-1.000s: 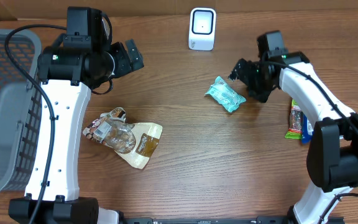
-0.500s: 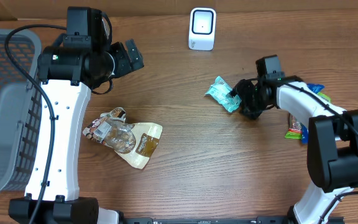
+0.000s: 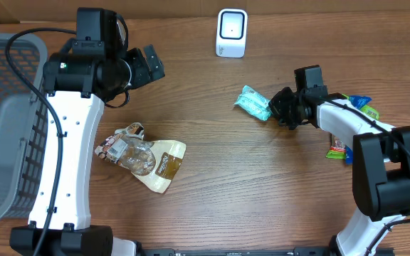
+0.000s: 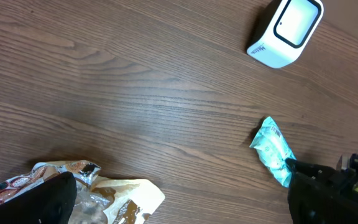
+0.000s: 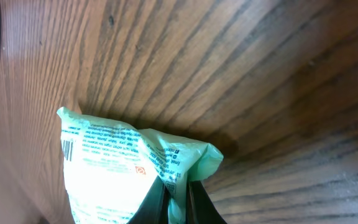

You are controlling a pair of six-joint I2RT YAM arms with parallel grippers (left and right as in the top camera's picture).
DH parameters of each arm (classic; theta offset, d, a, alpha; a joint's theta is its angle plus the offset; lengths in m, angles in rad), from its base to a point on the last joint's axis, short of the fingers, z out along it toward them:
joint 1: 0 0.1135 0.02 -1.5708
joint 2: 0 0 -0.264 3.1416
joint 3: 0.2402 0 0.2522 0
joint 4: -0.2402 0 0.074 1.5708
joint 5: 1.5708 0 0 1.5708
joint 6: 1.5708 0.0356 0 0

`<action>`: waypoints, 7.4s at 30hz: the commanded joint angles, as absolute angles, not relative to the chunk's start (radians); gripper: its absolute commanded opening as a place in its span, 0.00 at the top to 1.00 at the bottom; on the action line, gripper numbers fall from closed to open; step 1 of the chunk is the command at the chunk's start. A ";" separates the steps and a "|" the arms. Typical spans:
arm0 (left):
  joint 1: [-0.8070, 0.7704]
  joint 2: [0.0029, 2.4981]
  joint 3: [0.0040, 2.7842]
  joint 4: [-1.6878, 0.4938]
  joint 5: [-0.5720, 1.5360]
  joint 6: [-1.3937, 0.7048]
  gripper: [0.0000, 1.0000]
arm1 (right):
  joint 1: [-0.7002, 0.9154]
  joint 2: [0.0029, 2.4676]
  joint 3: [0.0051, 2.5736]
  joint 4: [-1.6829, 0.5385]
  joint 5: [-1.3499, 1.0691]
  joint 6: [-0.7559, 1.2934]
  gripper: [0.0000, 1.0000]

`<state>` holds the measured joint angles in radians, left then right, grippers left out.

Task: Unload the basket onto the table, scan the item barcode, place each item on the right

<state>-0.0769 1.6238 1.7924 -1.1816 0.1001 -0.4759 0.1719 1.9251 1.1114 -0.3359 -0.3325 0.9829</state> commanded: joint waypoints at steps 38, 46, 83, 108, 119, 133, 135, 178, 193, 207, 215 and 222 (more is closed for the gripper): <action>-0.079 1.634 1.796 -1.178 0.094 -0.479 0.00 | 0.100 2.049 1.198 -0.463 -0.599 0.029 0.23; -0.079 1.634 1.796 -1.178 0.094 -0.479 0.00 | 0.126 2.086 1.186 -0.508 -0.604 0.025 0.34; -0.079 1.634 1.796 -1.178 0.094 -0.479 0.00 | 0.066 1.573 1.306 -0.557 -0.828 -0.044 0.96; -0.079 1.634 1.796 -1.178 0.094 -0.479 0.00 | 0.375 1.522 1.305 -0.391 0.045 0.157 0.96; -0.079 1.634 1.796 -1.178 0.094 -0.479 0.00 | 0.383 1.705 1.304 -0.014 0.236 -0.163 0.96; -0.079 1.634 1.796 -1.178 0.094 -0.479 0.00 | 0.399 1.932 1.304 0.566 0.355 -0.713 0.96; -0.079 1.634 1.796 -1.178 0.094 -0.479 0.00 | 0.399 1.980 1.304 0.653 0.355 -0.819 0.96; -0.079 1.634 1.796 -1.178 0.094 -0.479 0.00 | 0.365 2.319 1.506 0.828 0.178 -1.300 0.96; -0.079 1.634 1.796 -1.178 0.094 -0.479 0.00 | 0.343 2.320 1.506 0.775 0.151 -1.317 0.96; -0.079 1.634 1.796 -1.178 0.094 -0.479 0.00 | 0.343 2.320 1.506 0.757 0.152 -1.318 0.96; -0.079 1.634 1.796 -1.178 0.094 -0.479 0.00 | 0.344 2.320 1.506 0.762 0.152 -1.367 0.96; -0.079 1.634 1.796 -1.178 0.094 -0.479 0.00 | 0.347 2.319 1.506 0.828 0.152 -1.370 0.96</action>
<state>-0.0769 1.6238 1.7924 -1.1816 0.1001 -0.4759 0.3420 2.3207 1.4773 0.8021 0.1600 -1.3651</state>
